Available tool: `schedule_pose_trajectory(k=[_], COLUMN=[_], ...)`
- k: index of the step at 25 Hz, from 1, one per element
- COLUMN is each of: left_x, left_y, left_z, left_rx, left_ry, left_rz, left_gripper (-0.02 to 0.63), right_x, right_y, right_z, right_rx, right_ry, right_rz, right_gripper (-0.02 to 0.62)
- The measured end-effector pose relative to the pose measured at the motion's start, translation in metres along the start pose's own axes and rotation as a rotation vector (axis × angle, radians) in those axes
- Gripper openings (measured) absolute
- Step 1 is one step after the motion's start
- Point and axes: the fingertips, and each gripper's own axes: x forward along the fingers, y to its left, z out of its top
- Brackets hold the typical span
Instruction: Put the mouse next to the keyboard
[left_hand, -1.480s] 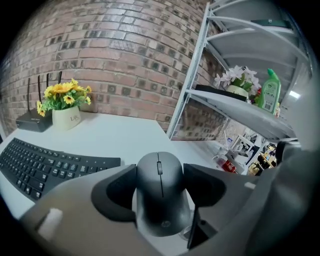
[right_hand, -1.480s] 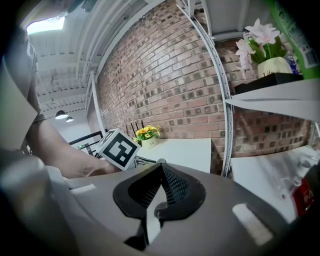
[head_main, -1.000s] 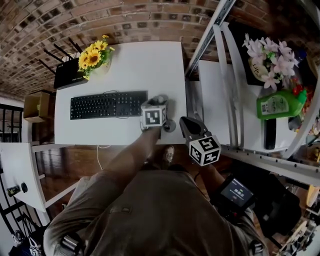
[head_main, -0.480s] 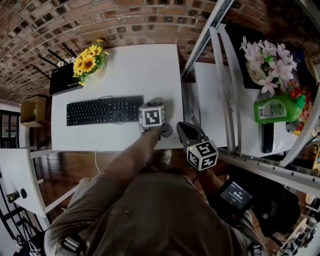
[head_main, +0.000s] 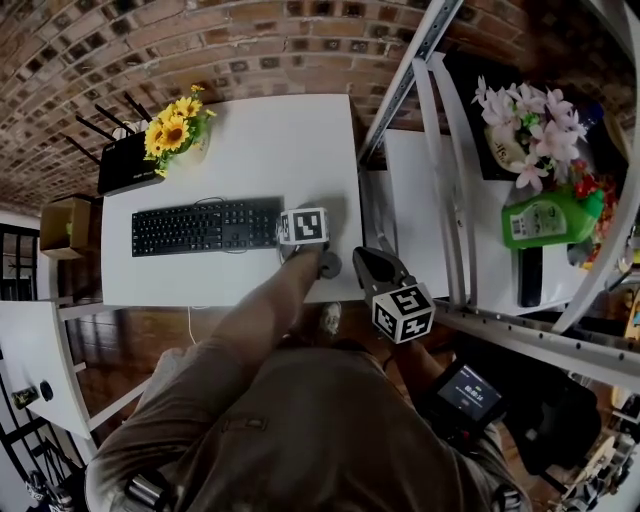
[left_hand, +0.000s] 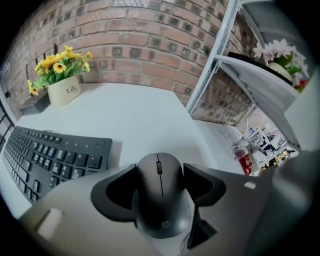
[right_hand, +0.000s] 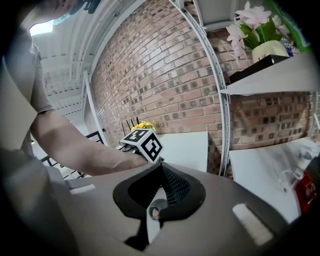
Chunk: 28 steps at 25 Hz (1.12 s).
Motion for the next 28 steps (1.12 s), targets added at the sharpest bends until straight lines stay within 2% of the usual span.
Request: schedule_pose_trajectory(k=[6, 14, 19, 23, 25, 28], left_x=[0.0, -0.004, -0.014, -0.032, -0.038, -0.045], left_y=[-0.001, -0.008, -0.002, -0.003, -0.002, 0.0], left_z=[-0.002, -0.002, -0.001, 0.01, 0.009, 0.007], left_rx=[0.033, 0.063, 0.071, 0.138, 0.143, 0.108], left_ry=[-0.002, -0.036, -0.117, -0.213, -0.245, -0.312], left_rz=[0.013, -0.033, -0.051, -0.083, -0.114, -0.197], left_gripper=[0.293, 0.323, 0.324, 0.324, 0.322, 0.315], right_x=[-0.002, -0.002, 0.0, 0.002, 0.003, 0.006], right_y=[-0.001, -0.004, -0.006, -0.003, -0.002, 0.001], right_z=[0.002, 0.006, 0.007, 0.01, 0.011, 0.012], right_rx=[-0.004, -0.012, -0.014, -0.024, -0.027, -0.031], right_ry=[-0.007, -0.014, -0.018, -0.025, -0.028, -0.034], right_rz=[0.002, 0.002, 0.001, 0.004, 0.005, 0.006], right_gripper=[0.011, 0.011, 0.011, 0.011, 0.011, 0.011])
